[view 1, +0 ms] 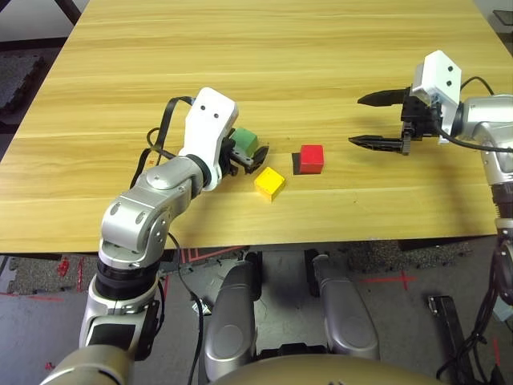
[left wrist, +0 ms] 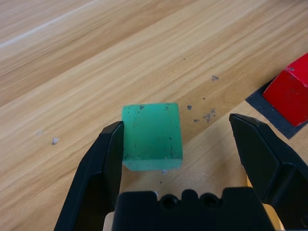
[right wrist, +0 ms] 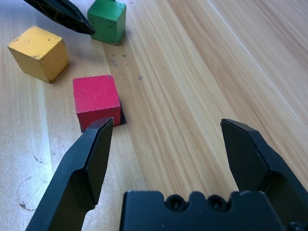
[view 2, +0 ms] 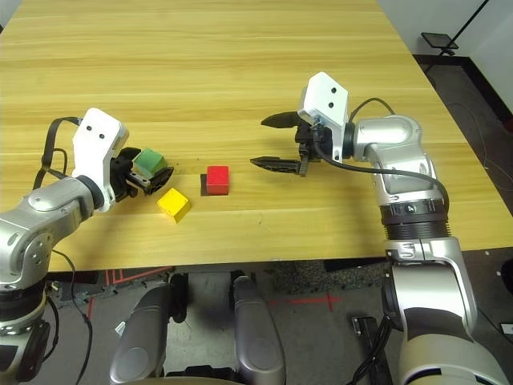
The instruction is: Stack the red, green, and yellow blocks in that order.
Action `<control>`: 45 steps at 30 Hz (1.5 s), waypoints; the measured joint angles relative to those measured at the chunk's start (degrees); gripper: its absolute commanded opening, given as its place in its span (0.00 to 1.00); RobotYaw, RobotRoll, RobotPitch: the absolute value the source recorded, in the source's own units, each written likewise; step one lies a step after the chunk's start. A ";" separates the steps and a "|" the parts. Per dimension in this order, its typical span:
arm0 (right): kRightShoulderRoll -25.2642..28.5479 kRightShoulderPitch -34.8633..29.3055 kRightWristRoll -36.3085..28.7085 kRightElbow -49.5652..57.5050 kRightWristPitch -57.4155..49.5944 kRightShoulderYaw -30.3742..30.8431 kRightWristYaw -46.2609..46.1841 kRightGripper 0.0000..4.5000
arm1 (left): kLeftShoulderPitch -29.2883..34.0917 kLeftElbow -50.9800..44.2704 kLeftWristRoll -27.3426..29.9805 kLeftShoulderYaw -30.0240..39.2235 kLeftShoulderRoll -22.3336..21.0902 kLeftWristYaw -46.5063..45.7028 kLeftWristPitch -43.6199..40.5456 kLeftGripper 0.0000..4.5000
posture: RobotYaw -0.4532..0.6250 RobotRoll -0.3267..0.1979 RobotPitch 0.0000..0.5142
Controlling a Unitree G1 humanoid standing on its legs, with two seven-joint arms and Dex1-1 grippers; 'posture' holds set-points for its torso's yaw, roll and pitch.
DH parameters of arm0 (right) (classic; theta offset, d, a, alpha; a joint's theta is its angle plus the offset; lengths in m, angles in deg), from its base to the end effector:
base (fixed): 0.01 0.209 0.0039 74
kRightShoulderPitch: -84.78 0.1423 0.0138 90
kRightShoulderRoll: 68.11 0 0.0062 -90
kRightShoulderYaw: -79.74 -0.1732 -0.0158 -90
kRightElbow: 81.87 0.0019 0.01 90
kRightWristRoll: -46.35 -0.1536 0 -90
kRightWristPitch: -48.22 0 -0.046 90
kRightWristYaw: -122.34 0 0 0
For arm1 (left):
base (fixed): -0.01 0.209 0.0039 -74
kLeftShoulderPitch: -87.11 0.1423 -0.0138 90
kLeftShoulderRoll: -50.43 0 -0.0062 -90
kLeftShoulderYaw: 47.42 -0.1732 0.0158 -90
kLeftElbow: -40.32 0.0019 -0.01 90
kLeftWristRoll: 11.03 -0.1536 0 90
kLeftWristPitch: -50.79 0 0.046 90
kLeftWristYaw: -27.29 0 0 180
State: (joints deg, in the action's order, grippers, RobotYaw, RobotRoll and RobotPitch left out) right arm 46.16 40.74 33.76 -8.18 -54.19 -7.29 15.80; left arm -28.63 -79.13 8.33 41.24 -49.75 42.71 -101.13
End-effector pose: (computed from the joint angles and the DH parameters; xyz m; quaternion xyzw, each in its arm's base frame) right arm 0.3170 -0.2373 0.2523 -0.2671 0.0052 0.5375 0.7998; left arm 0.2386 0.1618 0.2085 0.1202 0.1001 -0.2307 0.9604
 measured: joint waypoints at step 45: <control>-2.30 -0.26 0.08 -0.01 0.71 0.08 -0.90 1.00 | -0.85 13.11 -5.38 -1.30 0.40 5.46 10.90 0.46 | 0.71 0.80 0.53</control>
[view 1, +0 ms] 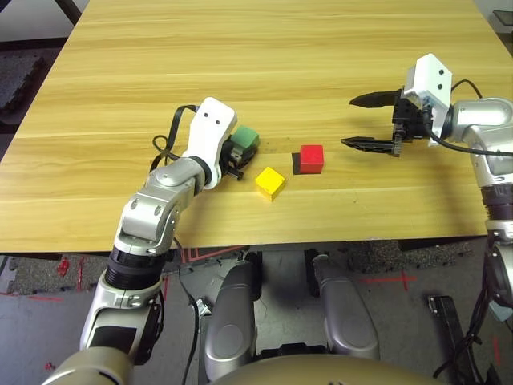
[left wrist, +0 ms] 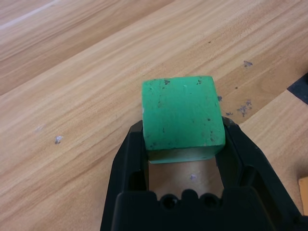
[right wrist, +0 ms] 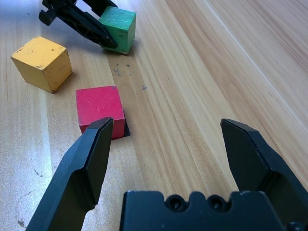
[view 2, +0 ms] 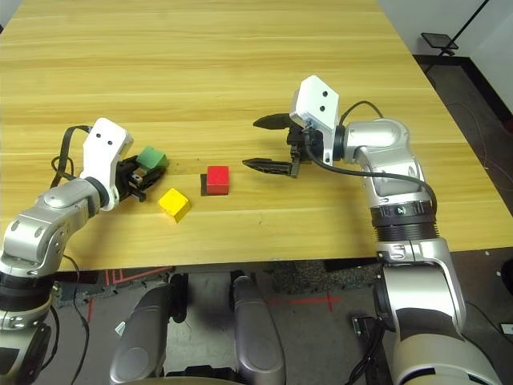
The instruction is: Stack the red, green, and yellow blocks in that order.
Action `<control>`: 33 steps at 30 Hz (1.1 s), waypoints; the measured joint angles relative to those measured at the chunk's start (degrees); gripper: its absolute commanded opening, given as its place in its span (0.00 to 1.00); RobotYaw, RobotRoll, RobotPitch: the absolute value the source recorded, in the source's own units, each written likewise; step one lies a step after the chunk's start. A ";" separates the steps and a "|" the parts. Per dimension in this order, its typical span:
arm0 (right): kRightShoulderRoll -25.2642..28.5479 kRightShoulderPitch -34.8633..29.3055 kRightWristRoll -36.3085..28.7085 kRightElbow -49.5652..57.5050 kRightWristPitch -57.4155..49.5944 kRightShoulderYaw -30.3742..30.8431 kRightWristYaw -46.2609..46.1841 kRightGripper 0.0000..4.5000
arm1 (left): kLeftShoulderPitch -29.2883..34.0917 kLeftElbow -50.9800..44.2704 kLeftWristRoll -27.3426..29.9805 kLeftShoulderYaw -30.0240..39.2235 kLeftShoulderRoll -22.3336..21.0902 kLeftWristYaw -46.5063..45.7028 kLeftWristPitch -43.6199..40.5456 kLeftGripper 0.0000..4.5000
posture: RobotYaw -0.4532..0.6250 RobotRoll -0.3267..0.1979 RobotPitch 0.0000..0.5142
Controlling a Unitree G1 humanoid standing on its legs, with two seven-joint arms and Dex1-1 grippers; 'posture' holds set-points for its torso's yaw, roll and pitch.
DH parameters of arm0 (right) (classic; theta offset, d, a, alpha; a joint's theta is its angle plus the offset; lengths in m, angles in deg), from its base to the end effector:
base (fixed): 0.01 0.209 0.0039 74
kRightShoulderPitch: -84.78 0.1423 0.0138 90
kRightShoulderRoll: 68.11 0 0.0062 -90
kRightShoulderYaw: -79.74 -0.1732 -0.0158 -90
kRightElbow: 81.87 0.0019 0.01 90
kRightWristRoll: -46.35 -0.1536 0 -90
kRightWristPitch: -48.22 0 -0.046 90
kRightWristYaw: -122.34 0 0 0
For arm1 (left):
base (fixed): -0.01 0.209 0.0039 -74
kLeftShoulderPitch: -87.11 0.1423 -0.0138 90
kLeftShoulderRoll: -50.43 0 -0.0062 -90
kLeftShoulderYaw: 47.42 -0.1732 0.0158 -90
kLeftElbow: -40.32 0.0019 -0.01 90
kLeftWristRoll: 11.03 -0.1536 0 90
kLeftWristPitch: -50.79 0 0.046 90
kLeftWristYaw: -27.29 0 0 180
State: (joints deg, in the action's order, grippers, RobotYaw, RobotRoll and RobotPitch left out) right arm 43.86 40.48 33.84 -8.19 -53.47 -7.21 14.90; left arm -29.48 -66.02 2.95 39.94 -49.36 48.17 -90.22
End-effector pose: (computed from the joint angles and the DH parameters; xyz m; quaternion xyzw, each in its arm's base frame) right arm 0.3195 -0.2291 0.2463 -0.2570 -0.0068 0.5440 0.7987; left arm 0.2651 0.1731 0.1878 0.1221 0.1100 -0.2311 0.9589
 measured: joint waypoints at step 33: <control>10.45 -7.05 -6.87 12.10 -9.82 -1.69 7.24 1.00 | -20.91 11.59 5.41 -10.79 -4.87 34.81 13.20 0.46 | 0.65 0.80 0.51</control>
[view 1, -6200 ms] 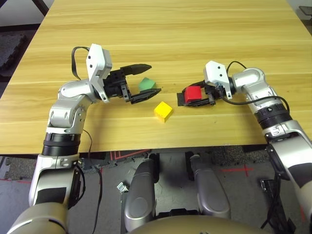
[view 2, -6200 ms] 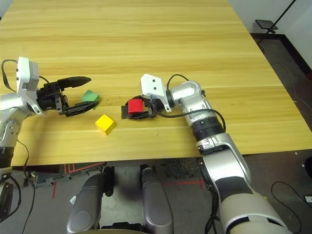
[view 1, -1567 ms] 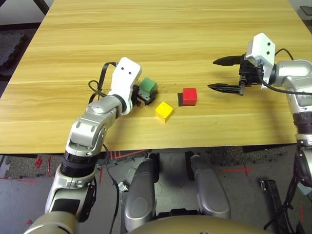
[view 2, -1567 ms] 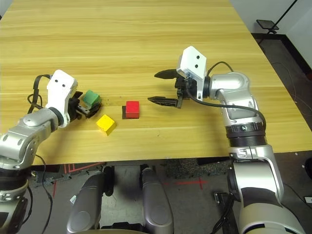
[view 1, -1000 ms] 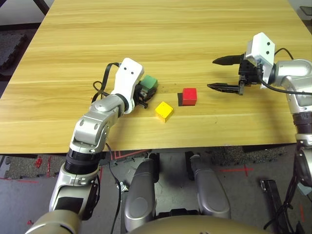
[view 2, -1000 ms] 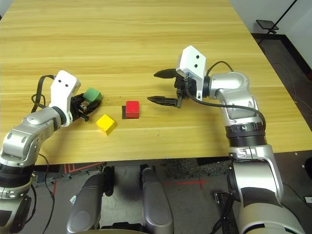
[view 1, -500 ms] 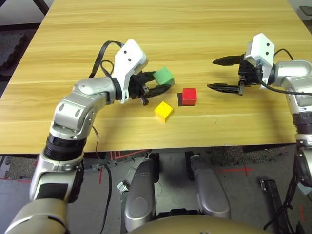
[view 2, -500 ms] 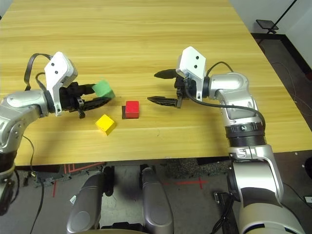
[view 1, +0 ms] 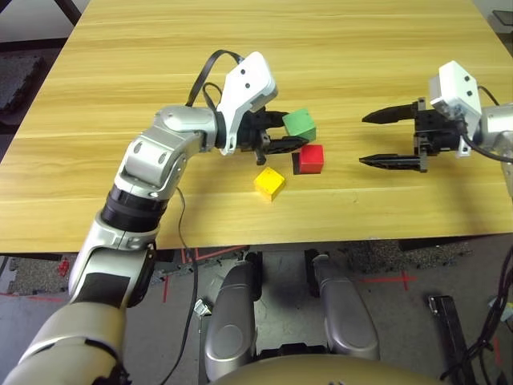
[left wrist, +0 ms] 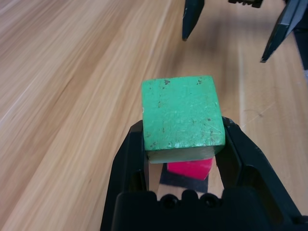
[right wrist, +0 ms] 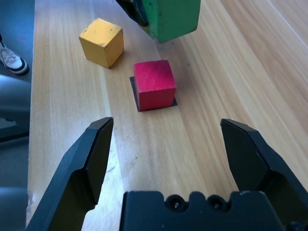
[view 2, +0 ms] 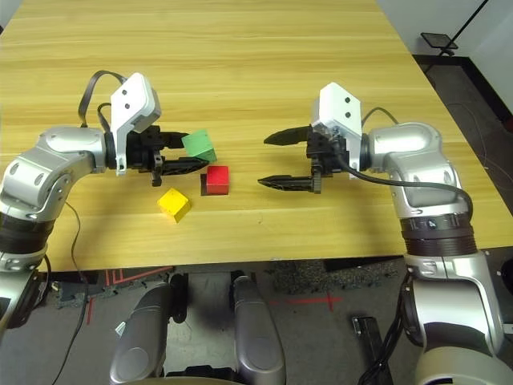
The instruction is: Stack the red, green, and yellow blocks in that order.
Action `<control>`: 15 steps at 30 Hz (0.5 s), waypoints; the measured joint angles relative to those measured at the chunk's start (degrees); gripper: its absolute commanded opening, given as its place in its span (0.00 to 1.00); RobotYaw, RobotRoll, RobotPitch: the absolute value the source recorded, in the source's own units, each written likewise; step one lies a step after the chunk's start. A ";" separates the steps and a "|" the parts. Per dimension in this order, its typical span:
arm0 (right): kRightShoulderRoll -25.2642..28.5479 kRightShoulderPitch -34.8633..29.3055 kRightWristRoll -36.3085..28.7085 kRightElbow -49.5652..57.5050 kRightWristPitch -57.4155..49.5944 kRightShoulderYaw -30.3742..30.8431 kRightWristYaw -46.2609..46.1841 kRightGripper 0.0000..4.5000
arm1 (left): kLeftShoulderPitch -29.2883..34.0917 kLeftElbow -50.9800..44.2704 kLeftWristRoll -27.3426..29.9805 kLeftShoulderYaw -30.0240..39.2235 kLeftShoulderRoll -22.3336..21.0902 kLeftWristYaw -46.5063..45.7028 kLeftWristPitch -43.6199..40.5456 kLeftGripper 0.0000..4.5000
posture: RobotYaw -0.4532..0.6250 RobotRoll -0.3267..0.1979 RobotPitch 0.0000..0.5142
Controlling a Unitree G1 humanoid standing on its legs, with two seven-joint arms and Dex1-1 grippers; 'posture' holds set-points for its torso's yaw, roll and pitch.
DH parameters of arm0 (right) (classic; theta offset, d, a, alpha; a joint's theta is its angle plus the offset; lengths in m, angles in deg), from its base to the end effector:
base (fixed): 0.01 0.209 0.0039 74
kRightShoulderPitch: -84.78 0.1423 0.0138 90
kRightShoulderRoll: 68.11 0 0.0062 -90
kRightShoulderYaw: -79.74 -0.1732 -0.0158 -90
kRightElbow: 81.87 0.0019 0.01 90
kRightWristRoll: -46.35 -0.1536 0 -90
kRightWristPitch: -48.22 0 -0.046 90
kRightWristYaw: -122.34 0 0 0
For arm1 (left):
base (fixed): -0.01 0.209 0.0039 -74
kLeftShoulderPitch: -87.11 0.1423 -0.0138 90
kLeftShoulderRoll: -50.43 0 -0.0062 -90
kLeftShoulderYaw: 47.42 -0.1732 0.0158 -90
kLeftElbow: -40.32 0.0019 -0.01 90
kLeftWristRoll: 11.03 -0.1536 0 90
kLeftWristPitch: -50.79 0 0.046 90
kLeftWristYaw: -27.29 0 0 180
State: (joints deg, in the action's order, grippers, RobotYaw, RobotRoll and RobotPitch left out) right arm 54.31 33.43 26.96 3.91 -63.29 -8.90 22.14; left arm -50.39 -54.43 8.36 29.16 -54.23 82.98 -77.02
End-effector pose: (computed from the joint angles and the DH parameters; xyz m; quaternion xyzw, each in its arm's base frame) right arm 0.2896 -0.2507 0.2584 -0.2536 0.0587 0.5836 0.7692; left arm 0.2972 0.1371 0.2519 0.1986 0.0245 -0.5712 0.7960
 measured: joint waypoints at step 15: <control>0.90 -2.64 -2.18 4.36 -1.81 -0.49 -2.37 1.00 | -0.08 8.22 -5.39 -4.87 3.39 5.16 10.12 0.46 | 0.61 0.79 0.49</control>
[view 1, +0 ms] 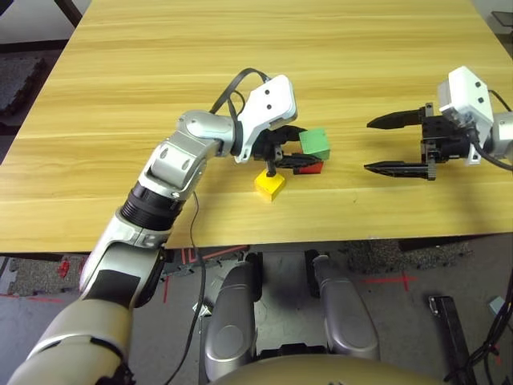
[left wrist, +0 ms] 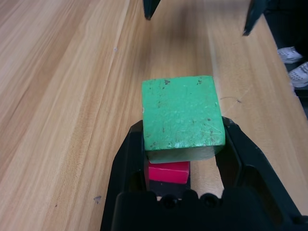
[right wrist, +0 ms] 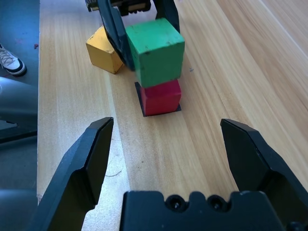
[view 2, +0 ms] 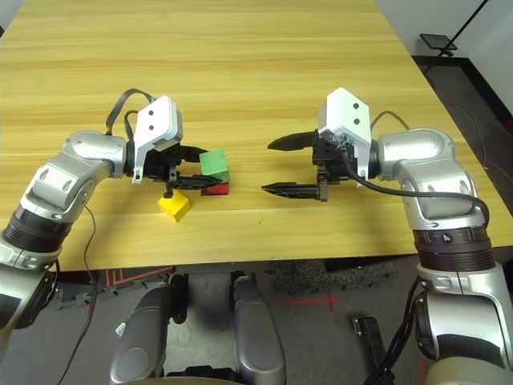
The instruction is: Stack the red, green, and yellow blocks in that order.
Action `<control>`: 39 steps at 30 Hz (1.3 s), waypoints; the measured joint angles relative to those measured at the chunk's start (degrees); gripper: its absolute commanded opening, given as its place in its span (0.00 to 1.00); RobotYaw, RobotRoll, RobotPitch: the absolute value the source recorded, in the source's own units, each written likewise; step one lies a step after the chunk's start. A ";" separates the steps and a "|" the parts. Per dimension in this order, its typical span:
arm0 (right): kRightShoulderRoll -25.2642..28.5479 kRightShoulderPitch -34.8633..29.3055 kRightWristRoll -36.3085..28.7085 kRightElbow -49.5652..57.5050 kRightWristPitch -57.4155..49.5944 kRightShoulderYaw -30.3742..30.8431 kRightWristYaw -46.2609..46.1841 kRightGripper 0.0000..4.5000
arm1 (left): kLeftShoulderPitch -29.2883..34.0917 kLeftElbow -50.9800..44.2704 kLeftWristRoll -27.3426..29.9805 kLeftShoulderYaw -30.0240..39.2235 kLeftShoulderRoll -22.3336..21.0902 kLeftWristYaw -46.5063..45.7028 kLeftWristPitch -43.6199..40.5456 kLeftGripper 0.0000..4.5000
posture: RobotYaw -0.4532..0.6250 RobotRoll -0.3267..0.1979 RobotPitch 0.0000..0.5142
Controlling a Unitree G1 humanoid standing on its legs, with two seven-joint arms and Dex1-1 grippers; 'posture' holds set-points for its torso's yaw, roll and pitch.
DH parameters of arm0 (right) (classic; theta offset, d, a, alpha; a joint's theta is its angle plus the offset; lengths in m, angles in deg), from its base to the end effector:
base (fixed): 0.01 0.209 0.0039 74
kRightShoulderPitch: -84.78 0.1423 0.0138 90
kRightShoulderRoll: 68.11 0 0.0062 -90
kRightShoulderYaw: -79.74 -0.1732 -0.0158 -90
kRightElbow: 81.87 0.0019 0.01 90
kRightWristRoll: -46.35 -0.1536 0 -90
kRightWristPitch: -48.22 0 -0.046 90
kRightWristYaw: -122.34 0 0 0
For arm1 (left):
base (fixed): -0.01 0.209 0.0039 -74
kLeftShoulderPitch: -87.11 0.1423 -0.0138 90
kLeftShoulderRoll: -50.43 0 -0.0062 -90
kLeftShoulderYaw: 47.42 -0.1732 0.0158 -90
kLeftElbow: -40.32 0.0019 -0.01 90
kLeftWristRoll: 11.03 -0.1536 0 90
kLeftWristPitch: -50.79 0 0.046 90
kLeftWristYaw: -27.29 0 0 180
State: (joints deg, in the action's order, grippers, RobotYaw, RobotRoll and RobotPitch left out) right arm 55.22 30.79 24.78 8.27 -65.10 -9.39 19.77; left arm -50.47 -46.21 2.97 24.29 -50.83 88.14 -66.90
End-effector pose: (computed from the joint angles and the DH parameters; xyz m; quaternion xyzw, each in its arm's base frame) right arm 0.2819 -0.2469 0.2564 -0.2494 0.0555 0.5819 0.7721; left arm 0.3117 0.1228 0.2284 0.2275 0.0310 -0.6107 0.7578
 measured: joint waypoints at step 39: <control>0.00 -1.58 -2.20 3.38 -1.30 -0.09 -2.79 1.00 | -0.64 5.84 -4.32 -0.15 3.54 2.93 3.93 0.46 | 0.58 0.79 0.54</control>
State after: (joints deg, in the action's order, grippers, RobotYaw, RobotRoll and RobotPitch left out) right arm 55.22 29.21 22.59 11.65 -66.40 -9.48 16.98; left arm -51.11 -40.37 -1.35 24.14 -47.30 91.07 -62.97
